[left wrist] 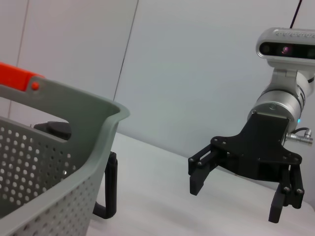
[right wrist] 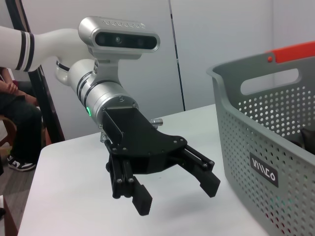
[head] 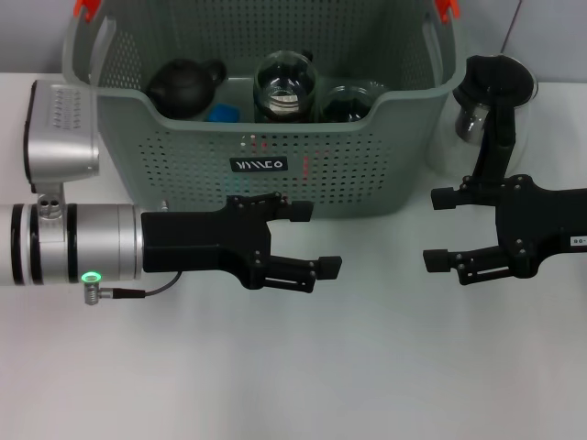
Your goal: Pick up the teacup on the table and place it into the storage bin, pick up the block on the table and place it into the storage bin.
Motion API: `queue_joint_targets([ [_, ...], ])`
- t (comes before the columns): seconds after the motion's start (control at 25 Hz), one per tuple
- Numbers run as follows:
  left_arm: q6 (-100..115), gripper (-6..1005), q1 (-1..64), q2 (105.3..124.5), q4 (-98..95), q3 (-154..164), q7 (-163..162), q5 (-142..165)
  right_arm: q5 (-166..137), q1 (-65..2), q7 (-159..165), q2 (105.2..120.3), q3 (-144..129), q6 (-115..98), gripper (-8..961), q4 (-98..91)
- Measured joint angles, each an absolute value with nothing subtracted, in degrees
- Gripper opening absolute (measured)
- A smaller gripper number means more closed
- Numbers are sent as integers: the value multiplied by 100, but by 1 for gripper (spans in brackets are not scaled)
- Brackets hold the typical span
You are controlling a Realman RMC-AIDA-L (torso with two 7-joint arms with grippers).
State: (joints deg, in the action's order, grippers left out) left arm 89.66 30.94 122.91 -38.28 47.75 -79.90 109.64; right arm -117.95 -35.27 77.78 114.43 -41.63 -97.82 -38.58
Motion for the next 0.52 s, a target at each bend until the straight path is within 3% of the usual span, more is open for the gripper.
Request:
queue_joint_targets([
  [0.52,8954,950,3219,12305,-3832,4790,-8109,11110,-11795,-3524,7778,11443,-4173,-9782,940,-3866],
])
